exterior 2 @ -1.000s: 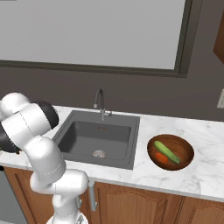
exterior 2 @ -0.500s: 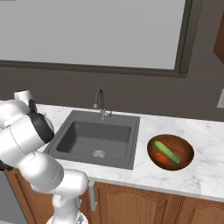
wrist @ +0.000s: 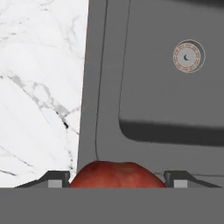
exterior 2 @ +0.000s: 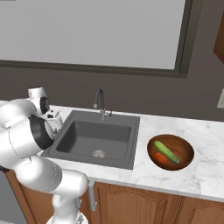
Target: There is a mixed pile of frozen fruits and vegetables on the counter. Locate all the frozen vegetables and place the items in a bowl on the counter. Take all the frozen fruits and defrost them in a running sink.
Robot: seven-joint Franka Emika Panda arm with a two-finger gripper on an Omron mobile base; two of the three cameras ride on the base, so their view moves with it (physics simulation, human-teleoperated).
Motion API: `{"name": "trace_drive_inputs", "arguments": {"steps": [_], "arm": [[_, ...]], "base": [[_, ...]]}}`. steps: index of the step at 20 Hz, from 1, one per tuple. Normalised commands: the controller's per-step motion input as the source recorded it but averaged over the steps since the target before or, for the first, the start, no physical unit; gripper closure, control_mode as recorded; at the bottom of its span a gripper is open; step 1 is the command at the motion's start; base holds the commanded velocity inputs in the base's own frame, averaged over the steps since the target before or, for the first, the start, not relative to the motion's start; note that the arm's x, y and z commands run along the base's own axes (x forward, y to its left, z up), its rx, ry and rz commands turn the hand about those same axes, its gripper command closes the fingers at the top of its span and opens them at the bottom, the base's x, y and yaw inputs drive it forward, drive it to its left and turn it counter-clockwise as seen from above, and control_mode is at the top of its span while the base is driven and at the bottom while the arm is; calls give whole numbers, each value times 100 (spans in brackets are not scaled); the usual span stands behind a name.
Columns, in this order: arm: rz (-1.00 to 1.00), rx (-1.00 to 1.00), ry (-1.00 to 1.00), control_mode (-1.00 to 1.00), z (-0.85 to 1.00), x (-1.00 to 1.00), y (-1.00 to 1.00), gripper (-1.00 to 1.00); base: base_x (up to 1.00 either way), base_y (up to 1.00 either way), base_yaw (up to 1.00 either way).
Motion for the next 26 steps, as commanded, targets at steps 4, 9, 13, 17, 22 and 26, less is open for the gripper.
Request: {"name": "trace_drive_inputs", "arguments": {"steps": [4,9,13,17,22,26], "arm": [[-14,0,-1,-100,2,31,-51,100],[-12,0,-3,-100,-4,31,-51,100],[-4,-2,-19,-100,-18,4,-36,100],[0,0,-15,-100,-24,6,-54,100],[0,3,-4,-100,-7,14,-67,100],[0,3,2,-100,-13,7,-48,100]], "base": [[0,0,0],[0,0,0],[0,0,0],[0,0,0],[0,0,0],[0,0,0]]}}
